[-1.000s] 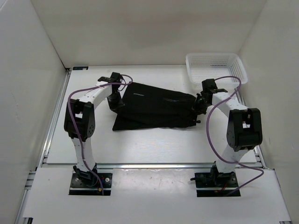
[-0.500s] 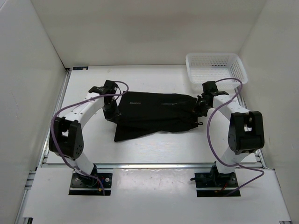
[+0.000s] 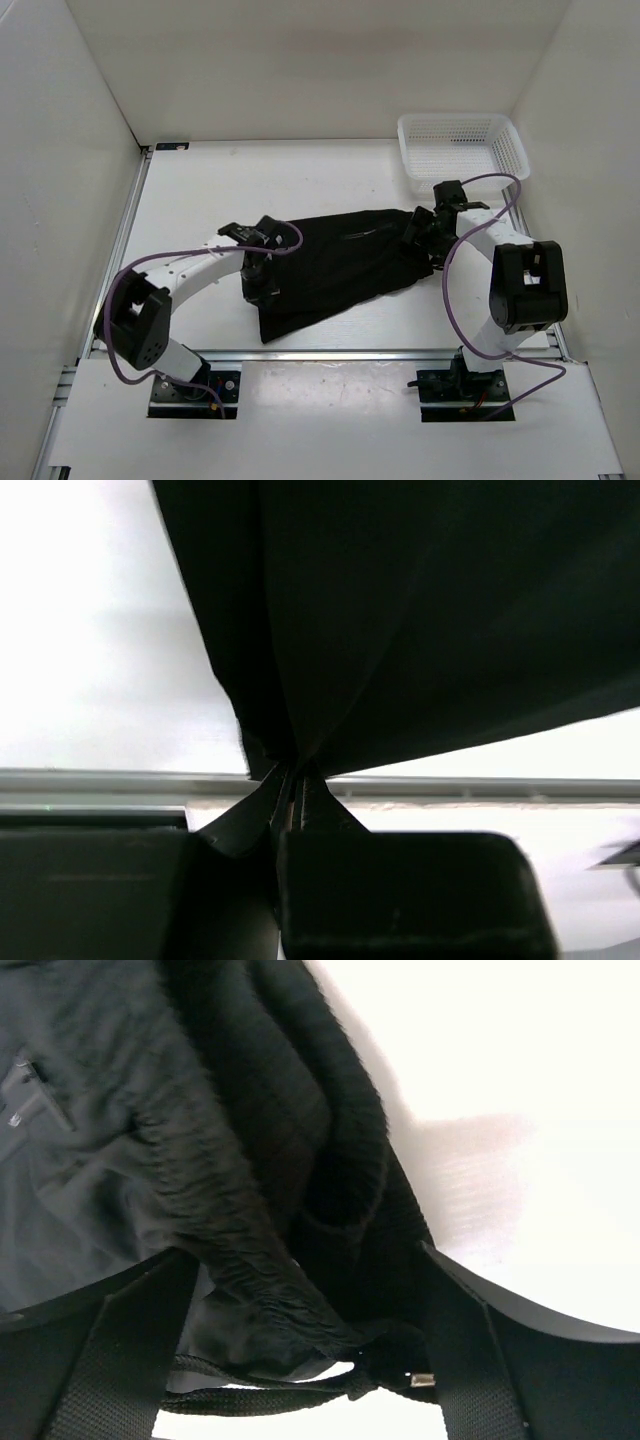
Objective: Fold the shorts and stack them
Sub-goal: Fold the shorts
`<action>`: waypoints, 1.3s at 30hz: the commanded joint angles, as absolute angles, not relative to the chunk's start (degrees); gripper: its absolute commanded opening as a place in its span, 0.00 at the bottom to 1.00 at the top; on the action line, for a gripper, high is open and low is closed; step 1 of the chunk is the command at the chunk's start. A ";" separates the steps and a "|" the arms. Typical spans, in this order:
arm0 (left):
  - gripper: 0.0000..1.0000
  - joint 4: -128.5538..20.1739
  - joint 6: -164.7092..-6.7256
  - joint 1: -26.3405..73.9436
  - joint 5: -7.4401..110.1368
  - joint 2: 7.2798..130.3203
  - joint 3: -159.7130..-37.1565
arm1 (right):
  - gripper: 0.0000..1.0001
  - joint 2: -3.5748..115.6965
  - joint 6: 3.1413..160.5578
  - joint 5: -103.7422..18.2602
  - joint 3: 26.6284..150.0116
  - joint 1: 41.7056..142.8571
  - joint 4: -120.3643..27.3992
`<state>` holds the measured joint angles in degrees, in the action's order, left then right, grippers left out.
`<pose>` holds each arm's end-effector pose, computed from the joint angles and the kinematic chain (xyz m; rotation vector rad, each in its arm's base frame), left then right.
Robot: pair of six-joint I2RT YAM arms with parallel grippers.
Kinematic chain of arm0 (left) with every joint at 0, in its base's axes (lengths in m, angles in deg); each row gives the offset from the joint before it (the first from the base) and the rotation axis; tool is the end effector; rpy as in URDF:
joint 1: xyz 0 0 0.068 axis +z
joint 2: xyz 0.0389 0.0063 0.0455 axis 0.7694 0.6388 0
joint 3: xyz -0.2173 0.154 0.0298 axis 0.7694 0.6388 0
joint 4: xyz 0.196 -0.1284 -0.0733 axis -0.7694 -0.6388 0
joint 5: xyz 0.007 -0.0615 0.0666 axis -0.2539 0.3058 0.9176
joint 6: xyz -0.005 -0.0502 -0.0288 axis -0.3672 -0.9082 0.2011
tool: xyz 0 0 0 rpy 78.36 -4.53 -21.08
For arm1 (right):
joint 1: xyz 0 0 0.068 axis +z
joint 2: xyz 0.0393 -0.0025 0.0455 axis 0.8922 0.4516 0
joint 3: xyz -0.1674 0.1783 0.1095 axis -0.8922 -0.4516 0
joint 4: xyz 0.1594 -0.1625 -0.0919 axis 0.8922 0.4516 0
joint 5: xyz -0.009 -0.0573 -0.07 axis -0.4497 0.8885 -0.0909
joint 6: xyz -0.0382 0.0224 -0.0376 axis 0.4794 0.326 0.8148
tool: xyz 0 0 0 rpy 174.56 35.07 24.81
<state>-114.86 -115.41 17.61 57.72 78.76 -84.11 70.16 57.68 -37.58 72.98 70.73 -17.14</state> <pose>0.1986 -0.1290 0.2042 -0.2307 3.0966 -0.1047 0.3108 0.0432 0.1857 0.5408 2.6753 0.2572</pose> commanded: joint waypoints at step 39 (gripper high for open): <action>0.11 -120.89 -123.44 5.39 59.70 75.39 -88.49 | 0.81 44.58 48.68 -43.16 55.14 71.68 -11.91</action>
<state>-121.37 -123.11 6.18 58.83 75.28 -87.30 43.14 51.47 -35.74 57.59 71.27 -10.96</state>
